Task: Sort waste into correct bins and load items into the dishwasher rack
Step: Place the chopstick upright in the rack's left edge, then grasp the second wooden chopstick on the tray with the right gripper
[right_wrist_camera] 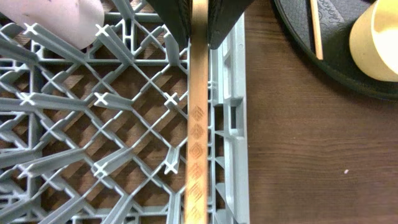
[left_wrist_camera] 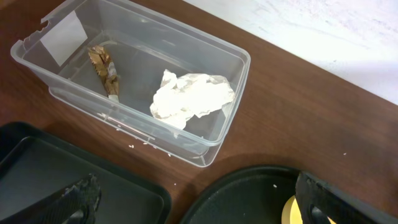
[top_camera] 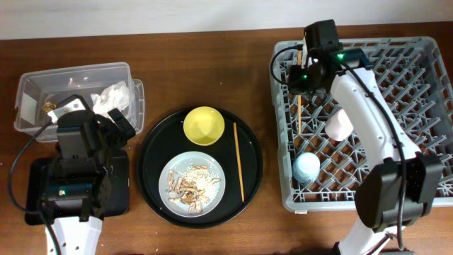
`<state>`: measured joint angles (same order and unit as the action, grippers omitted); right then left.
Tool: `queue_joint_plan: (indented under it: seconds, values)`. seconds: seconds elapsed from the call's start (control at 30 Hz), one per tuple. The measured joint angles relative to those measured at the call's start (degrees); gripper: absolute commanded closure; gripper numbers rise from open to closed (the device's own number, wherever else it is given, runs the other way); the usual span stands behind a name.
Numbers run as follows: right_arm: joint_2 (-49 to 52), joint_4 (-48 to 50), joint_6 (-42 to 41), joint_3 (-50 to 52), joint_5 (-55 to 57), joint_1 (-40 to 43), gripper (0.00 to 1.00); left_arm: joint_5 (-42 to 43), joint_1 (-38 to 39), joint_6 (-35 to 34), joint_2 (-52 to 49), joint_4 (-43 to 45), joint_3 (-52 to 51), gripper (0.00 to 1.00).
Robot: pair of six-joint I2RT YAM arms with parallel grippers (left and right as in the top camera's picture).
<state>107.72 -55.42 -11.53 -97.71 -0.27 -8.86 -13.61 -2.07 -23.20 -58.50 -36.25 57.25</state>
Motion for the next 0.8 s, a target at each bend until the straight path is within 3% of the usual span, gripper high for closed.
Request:
queue_joint_plan:
  seconds: [0.1,0.33,0.47,0.63,0.8]
  values:
    - [3.06,-0.09,-0.02,0.04,0.00,0.00,0.77,0.00,0.00,0.00,0.00,0.02,0.00,0.01]
    - [3.02,-7.41,-2.19,0.07,-6.95,-0.79,0.78,0.00,0.00,0.00,0.00,0.00,0.00,0.01]
    - [0.55,-11.54,-9.73,1.55,-5.75,-13.60,0.77,0.00,0.00,0.00,0.00,0.02,0.00,0.01]
    - [-0.55,10.14,-17.97,22.67,-4.04,-28.63,0.70,0.02,0.00,0.00,0.00,0.02,0.00,0.01]
    - [-0.52,12.63,-22.14,25.94,-0.70,-29.59,0.70,0.00,0.00,0.00,0.00,0.02,0.00,0.01]
